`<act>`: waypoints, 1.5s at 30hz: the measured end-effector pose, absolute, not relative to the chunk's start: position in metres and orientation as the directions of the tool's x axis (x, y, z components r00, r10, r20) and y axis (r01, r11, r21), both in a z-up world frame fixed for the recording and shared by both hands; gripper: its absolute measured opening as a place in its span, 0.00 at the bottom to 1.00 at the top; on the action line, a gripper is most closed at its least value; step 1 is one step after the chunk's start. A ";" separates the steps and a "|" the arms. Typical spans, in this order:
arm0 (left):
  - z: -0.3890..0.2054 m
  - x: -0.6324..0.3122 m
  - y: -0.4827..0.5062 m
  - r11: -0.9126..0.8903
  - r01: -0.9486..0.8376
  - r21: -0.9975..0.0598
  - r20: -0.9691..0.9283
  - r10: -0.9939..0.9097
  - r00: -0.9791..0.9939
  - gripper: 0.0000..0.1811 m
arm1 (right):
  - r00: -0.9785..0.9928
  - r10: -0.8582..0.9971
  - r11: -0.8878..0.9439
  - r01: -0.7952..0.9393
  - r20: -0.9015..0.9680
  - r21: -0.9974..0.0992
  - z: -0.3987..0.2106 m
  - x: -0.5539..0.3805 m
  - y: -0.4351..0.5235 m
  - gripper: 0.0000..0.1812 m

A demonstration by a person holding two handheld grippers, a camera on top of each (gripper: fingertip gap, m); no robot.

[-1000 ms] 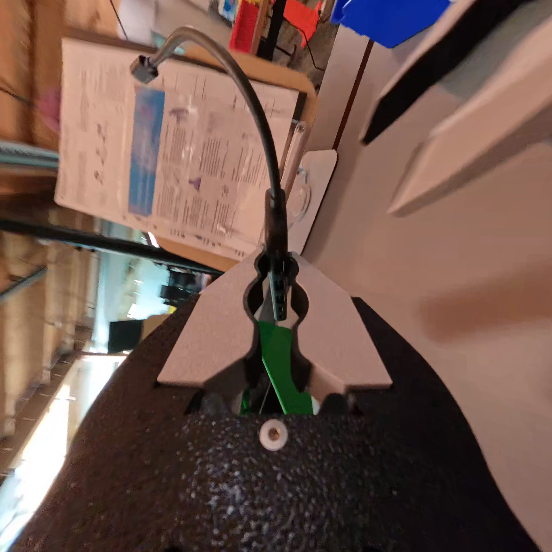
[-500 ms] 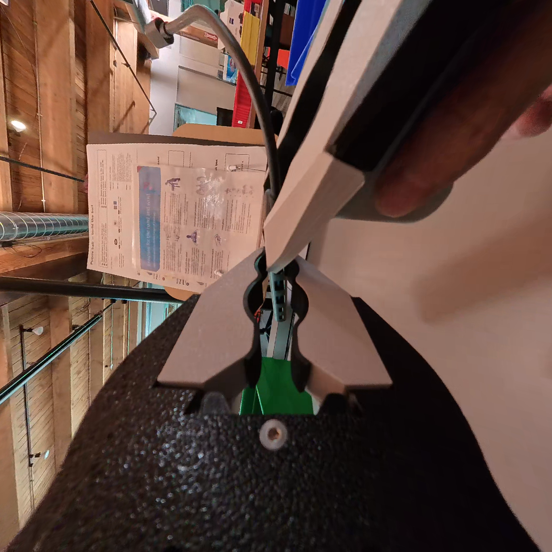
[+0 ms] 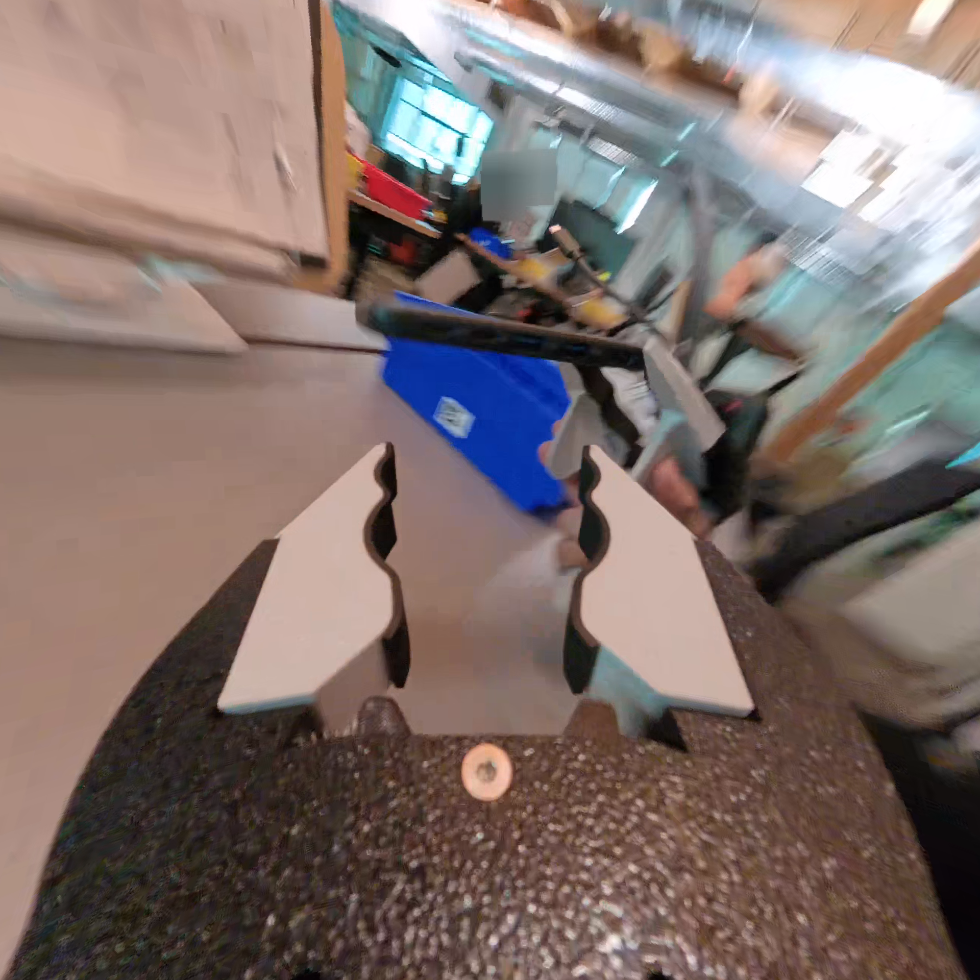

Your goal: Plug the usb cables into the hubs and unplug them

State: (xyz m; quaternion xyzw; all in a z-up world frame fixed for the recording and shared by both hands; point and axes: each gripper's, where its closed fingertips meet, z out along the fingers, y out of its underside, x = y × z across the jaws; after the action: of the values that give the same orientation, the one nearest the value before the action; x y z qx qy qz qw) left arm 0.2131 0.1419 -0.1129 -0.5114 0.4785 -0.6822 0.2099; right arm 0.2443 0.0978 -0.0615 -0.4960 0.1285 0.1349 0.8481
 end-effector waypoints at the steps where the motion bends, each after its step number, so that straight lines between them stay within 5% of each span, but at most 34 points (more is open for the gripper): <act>1: -0.113 0.214 0.138 -0.585 -0.269 -0.765 0.639 -0.638 -0.429 0.40 | 0.934 0.119 0.472 -0.352 -0.338 -0.808 -0.061 0.240 0.099 0.23; 4: -0.094 0.215 0.133 -0.783 -0.403 -0.473 0.819 -0.222 -0.529 0.37 | 0.955 0.129 0.454 -0.298 -0.269 -0.840 -0.062 0.227 0.105 0.23; 8: -0.087 0.228 0.141 -0.829 -0.450 -0.333 0.858 -0.068 -0.510 0.21 | 0.984 0.073 0.407 -0.176 -0.160 -0.896 -0.071 0.221 0.111 0.23; 14: -0.093 0.253 0.166 -0.867 -0.354 -0.349 0.882 -0.177 -0.437 0.05 | 0.983 -0.184 0.241 0.074 0.030 -0.968 -0.098 0.240 0.120 0.22; 19: -0.090 0.281 0.227 -0.892 -0.189 -0.410 0.881 -0.334 -0.336 0.05 | 0.922 -0.387 0.034 0.051 0.034 -0.998 -0.132 0.275 0.122 0.52; 22: -0.103 0.292 0.240 -0.875 -0.203 -0.439 0.885 -0.382 -0.266 0.05 | 0.861 -0.479 0.028 0.207 0.168 -0.978 -0.115 0.277 0.114 0.59; 26: -0.125 0.296 0.208 -0.833 -0.352 -0.427 0.900 -0.351 -0.259 0.05 | 0.790 -0.461 0.105 0.500 0.403 -0.860 -0.084 0.239 0.114 0.50; 31: -0.141 0.295 0.162 -0.774 -0.517 -0.365 0.925 -0.236 -0.299 0.05 | 0.806 -0.414 -0.111 0.416 0.422 -0.903 -0.124 0.260 0.126 0.53; 35: -0.151 0.293 0.146 -0.735 -0.593 -0.329 0.937 -0.173 -0.305 0.05 | 0.797 -0.388 -0.212 0.412 0.463 -0.886 -0.143 0.271 0.124 0.42; 45: -0.135 0.286 0.149 -0.755 -0.612 -0.234 0.943 -0.025 -0.331 0.05 | 0.893 -0.342 -0.046 0.296 0.293 -0.954 -0.140 0.267 0.124 0.25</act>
State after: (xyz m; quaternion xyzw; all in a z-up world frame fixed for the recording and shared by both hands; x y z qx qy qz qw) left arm 0.2857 0.1494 -0.1346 -0.5455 0.2919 -0.7617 -0.1928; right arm 0.2674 0.1236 -0.1402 -0.6853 0.0167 -0.2308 0.6905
